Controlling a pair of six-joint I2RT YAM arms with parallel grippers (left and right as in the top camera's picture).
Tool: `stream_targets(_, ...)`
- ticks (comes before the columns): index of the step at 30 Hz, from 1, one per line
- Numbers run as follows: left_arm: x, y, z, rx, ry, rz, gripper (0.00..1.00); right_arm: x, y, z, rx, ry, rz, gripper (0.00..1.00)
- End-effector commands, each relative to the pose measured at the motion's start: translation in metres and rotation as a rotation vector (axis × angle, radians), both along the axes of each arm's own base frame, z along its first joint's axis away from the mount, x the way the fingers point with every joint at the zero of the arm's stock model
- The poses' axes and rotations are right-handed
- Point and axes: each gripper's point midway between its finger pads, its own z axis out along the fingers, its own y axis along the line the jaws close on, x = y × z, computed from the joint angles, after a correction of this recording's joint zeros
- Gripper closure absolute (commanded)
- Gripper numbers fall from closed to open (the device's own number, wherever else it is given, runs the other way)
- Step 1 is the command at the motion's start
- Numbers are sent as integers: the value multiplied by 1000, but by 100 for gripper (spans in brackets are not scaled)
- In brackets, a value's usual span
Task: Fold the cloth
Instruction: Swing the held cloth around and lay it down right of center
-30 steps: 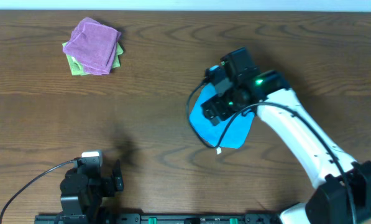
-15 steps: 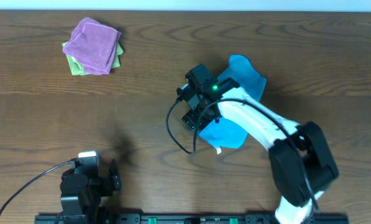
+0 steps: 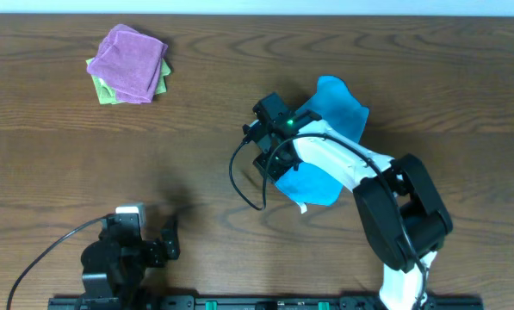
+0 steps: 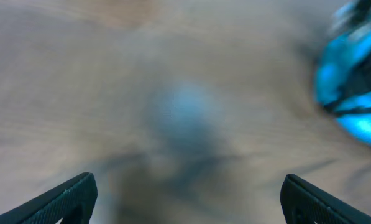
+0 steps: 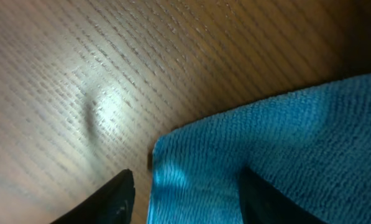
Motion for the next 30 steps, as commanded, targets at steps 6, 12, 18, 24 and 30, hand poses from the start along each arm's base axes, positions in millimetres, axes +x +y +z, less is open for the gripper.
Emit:
stream_targets(6, 4, -25, 16, -151, 85, -82, 5, 1, 8, -12, 13, 4, -21, 60)
stream_targets(12, 18, -25, 21, -126, 206, -98, 5, 4, 14, -11, -2, -36, -32, 31)
stream_targets(18, 31, -25, 19, -115, 308, -108, 5, 8, 19, -10, 12, -56, -42, 66)
stream_targets(24, 40, -24, 22, -116, 312, -107, 5, 13, 28, -3, 37, -71, -43, 99)
stream_targets(30, 44, -24, 24, -114, 295, -107, 4, 30, 63, 39, 101, -144, -3, 99)
